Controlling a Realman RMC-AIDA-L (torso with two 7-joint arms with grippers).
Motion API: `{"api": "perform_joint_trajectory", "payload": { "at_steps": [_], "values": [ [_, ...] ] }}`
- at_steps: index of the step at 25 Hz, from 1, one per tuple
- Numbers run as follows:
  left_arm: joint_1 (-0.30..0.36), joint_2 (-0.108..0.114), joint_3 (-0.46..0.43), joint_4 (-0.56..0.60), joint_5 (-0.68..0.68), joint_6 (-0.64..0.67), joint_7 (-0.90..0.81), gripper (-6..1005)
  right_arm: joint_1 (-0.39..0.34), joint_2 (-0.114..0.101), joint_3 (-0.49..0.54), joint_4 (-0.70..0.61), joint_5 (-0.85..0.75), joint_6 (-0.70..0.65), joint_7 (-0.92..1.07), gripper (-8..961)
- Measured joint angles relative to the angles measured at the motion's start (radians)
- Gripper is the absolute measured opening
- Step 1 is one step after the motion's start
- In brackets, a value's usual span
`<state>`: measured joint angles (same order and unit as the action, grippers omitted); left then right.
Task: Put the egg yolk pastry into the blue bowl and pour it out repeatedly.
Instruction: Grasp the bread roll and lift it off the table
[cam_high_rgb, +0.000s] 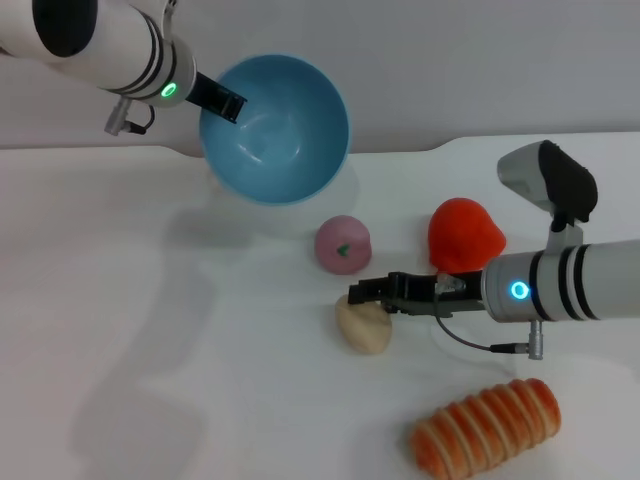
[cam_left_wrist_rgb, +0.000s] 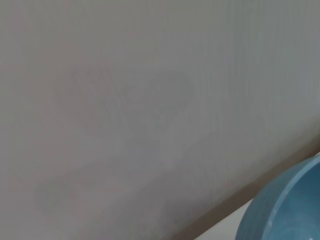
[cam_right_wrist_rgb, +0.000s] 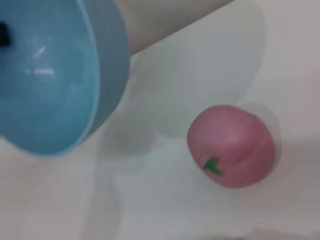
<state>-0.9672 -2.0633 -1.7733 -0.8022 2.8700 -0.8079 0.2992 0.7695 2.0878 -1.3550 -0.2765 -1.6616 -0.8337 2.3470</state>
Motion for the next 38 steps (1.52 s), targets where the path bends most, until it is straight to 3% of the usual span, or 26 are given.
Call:
{"api": "perform_joint_trajectory", "payload": {
  "at_steps": [26,32,38],
  "values": [
    [0.003,-0.003,0.000,0.000,-0.002,0.007,-0.008,-1,0.042,0.002,-0.049,0.035,0.002,0.052,0.002,567],
    [0.004,-0.002,0.000,0.000,-0.002,0.012,-0.008,-1,0.039,0.002,-0.050,0.020,0.002,0.062,-0.001,374],
    [0.003,0.000,0.000,0.000,-0.001,0.020,-0.007,0,0.024,0.001,-0.048,-0.022,0.008,0.058,-0.045,255]
  ]
}}
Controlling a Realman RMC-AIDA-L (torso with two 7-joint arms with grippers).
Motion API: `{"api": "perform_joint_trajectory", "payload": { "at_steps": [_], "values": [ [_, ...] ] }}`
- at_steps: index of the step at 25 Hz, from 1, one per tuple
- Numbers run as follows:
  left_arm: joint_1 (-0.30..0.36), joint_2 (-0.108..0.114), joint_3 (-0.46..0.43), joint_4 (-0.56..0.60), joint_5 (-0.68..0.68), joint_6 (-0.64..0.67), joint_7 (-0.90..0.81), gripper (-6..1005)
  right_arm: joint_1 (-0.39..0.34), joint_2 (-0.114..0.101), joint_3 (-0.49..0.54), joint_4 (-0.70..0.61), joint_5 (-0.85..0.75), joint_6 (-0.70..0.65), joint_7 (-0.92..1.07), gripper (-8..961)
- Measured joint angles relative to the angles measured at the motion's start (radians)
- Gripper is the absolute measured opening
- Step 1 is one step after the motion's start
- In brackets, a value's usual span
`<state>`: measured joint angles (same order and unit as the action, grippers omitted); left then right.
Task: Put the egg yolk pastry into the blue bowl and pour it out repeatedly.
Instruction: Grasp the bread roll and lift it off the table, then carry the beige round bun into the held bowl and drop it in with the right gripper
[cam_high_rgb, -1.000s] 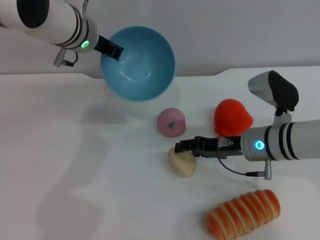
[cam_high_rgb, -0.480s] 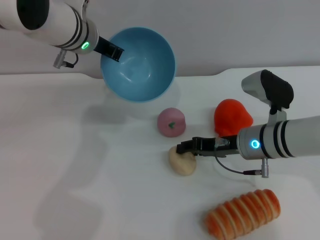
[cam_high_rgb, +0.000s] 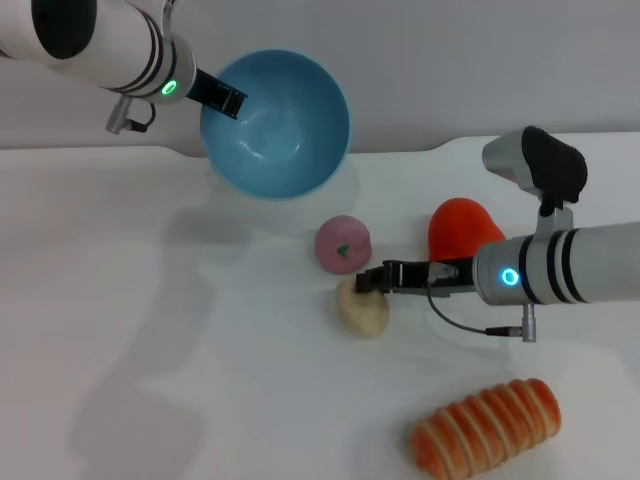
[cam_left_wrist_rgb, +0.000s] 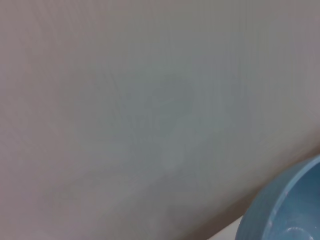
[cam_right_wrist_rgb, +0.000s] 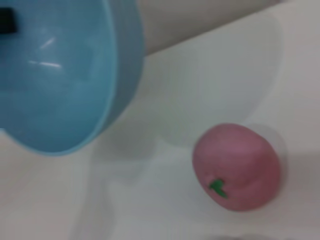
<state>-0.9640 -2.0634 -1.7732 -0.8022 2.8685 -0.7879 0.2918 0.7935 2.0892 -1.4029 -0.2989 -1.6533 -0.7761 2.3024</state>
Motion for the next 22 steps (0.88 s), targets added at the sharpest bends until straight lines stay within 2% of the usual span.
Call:
{"api": "perform_joint_trajectory", "payload": {
  "at_steps": [2,9,15,22],
  "values": [
    [0.000,0.000,0.000,0.000,0.000,0.006,0.000,0,-0.007,0.000,-0.001,-0.015,0.023,-0.002,-0.027,206],
    [0.001,0.002,0.000,0.013,0.000,0.018,0.000,-1,-0.015,-0.005,-0.001,-0.040,0.059,-0.032,-0.080,177],
    [0.003,0.001,0.000,0.023,0.000,0.027,0.000,-1,-0.055,-0.006,0.007,-0.139,0.065,-0.073,-0.113,141],
    [0.007,0.000,-0.001,0.027,-0.001,0.023,0.000,0,-0.092,-0.016,0.013,-0.227,0.164,-0.116,-0.200,84]
  ]
}}
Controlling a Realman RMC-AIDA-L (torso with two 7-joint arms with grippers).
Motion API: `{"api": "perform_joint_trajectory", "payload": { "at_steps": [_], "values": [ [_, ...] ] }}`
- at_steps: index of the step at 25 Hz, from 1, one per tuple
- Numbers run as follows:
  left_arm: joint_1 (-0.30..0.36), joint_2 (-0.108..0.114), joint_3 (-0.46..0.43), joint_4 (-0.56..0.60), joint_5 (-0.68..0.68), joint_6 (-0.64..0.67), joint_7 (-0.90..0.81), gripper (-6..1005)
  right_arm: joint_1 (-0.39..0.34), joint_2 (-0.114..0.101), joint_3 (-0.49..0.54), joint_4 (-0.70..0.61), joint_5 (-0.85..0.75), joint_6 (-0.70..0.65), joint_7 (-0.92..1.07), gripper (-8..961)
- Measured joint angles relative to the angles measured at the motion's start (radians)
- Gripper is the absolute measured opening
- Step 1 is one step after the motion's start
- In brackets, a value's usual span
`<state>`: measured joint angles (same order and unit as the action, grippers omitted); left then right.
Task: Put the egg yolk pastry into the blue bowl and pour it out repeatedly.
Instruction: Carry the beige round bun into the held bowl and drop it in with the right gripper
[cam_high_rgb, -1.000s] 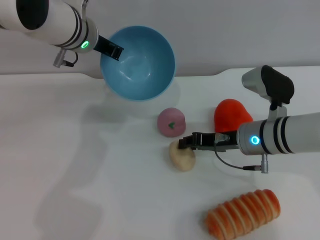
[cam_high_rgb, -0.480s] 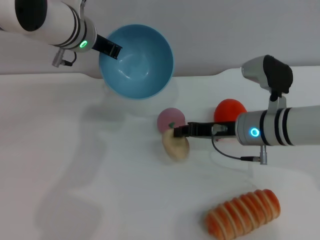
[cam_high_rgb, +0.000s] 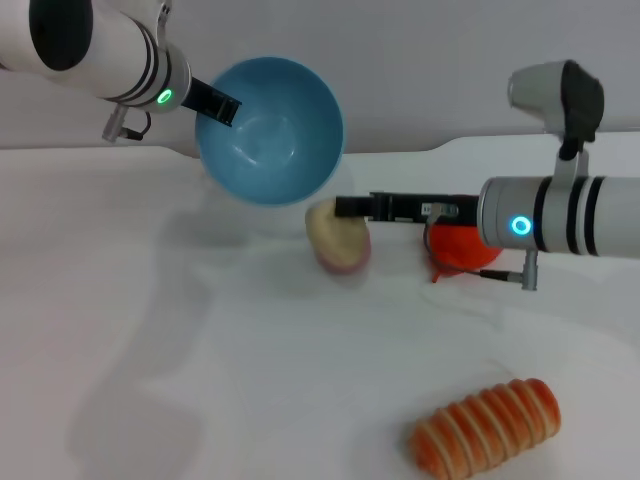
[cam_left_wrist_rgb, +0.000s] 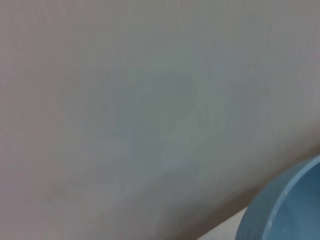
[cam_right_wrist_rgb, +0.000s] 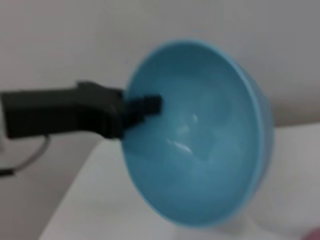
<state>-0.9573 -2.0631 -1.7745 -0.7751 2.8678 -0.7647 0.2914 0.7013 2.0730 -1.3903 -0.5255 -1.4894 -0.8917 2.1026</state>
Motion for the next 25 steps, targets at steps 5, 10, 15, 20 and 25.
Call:
{"api": "perform_joint_trajectory", "payload": {
  "at_steps": [5,10,15,20,25],
  "values": [
    [-0.001,-0.003,0.005,0.008,-0.001,-0.028,0.000,-1,-0.005,-0.003,0.003,-0.062,0.007,-0.007,-0.006,46],
    [-0.009,-0.004,0.018,-0.004,-0.001,-0.089,0.000,-1,-0.003,-0.003,0.032,-0.112,0.008,-0.031,-0.013,14],
    [-0.011,-0.004,0.046,-0.026,-0.001,-0.145,0.000,0,0.004,-0.005,0.065,-0.126,0.009,-0.043,-0.021,14],
    [0.001,-0.005,0.090,-0.041,-0.032,-0.158,-0.011,0,0.025,-0.006,0.113,-0.113,0.009,-0.040,-0.053,15],
    [0.011,-0.005,0.165,-0.064,-0.104,-0.164,-0.013,-1,0.058,-0.005,0.118,-0.085,0.009,-0.040,-0.070,9]
  ]
}}
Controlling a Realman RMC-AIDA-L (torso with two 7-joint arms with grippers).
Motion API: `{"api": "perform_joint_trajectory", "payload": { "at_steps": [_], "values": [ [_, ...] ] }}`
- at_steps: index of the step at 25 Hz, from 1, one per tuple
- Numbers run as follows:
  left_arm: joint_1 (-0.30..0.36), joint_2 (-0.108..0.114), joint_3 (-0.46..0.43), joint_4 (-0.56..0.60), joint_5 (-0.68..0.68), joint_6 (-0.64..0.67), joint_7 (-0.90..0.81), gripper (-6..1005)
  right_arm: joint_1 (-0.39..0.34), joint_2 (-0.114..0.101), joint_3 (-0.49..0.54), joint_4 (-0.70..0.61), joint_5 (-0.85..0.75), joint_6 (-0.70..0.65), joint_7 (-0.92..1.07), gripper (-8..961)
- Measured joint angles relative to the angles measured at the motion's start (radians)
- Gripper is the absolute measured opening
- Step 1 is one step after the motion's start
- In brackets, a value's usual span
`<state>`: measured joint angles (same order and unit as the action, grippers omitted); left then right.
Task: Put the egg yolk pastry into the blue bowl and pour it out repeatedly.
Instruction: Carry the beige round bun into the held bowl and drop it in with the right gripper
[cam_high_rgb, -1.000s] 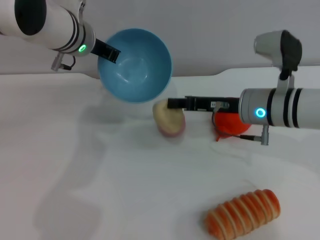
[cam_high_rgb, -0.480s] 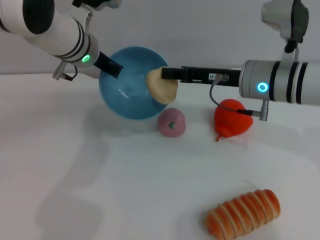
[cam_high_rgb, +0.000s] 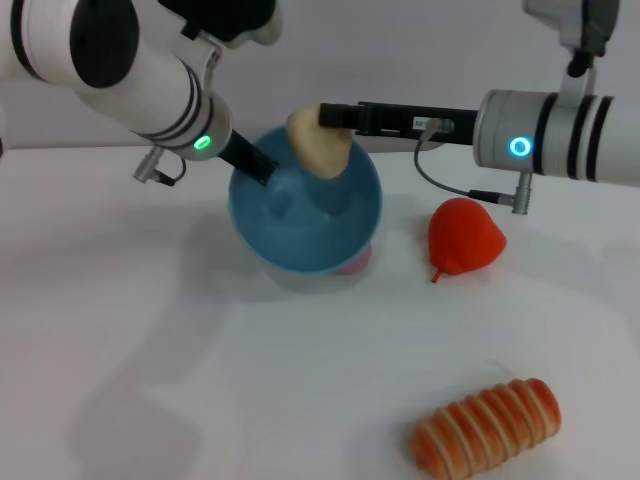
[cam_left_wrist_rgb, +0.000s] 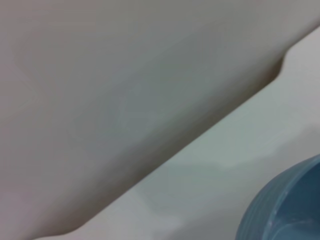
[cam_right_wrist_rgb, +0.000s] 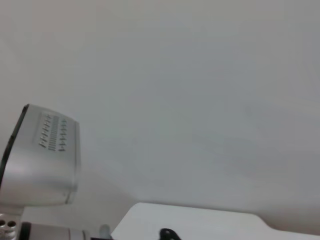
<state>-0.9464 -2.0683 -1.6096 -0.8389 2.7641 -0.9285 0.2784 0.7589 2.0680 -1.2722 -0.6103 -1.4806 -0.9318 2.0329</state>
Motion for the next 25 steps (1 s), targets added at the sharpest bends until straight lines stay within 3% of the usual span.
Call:
{"api": "perform_joint_trajectory", "payload": {
  "at_steps": [6,15,25],
  "values": [
    [0.009,0.000,0.048,-0.009,-0.038,0.004,-0.013,-1,0.049,0.003,-0.010,0.076,0.001,0.003,-0.012,8],
    [0.015,0.001,0.046,-0.016,-0.041,0.008,-0.014,-1,0.043,0.003,0.000,0.103,0.004,0.003,-0.023,7],
    [0.020,0.001,0.048,-0.015,-0.042,0.013,-0.028,0,0.034,0.003,0.004,0.090,0.008,-0.003,-0.054,146]
  ]
}}
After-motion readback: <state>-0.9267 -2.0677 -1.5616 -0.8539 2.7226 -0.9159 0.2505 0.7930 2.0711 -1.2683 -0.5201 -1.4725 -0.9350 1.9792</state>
